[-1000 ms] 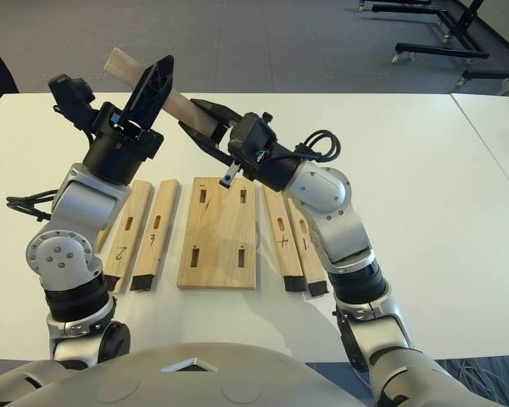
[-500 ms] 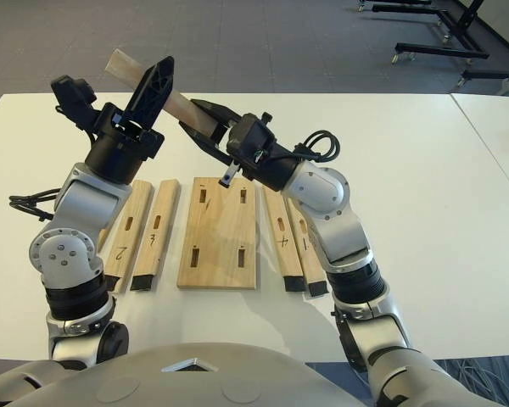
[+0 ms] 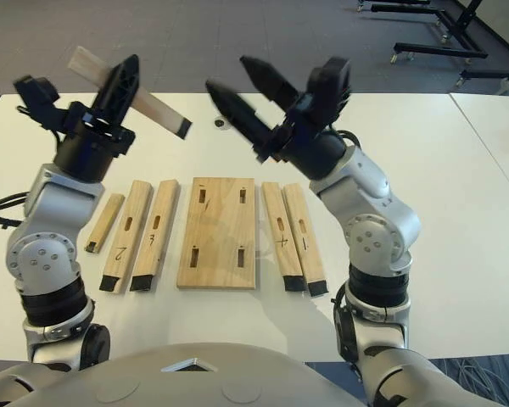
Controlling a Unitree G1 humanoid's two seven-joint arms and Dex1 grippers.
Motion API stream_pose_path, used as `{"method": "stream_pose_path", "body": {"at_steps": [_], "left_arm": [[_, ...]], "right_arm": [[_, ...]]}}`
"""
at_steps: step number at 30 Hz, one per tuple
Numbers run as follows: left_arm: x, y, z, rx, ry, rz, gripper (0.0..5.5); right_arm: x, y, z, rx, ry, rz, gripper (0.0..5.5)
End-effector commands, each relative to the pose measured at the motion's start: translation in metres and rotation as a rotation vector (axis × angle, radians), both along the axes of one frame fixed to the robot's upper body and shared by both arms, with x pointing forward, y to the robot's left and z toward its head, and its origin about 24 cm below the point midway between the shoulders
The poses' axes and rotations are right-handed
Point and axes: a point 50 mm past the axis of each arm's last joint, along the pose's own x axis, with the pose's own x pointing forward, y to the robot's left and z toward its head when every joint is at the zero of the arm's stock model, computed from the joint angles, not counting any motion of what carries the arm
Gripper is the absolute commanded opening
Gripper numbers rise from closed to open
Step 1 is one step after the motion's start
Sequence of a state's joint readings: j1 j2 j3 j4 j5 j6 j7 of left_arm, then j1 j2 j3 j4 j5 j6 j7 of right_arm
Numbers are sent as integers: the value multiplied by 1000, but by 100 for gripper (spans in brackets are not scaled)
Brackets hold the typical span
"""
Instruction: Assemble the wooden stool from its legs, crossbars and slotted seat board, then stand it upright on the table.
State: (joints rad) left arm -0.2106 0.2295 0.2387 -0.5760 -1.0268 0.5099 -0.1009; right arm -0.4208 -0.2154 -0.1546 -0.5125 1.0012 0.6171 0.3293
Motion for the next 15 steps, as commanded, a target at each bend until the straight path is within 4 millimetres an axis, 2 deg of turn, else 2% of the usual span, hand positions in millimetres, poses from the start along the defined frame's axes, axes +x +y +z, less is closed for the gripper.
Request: {"method": "stream_pose_path", "body": {"at_steps": [1,6,10,15], "left_arm": [[-20,19,-13,105,40,125,39],[-38,43,-42,231,196,242,39],[-42,43,-64,374,255,279,39],[-52,46,-98,464,308,320,39]], "right_arm": [[13,-10,-5,-41,76,-184,382],[9,-11,-17,-109,116,-329,382],[3,-7,-32,-157,147,-381,382],[3,-2,-34,-200,130,-371,382]]}}
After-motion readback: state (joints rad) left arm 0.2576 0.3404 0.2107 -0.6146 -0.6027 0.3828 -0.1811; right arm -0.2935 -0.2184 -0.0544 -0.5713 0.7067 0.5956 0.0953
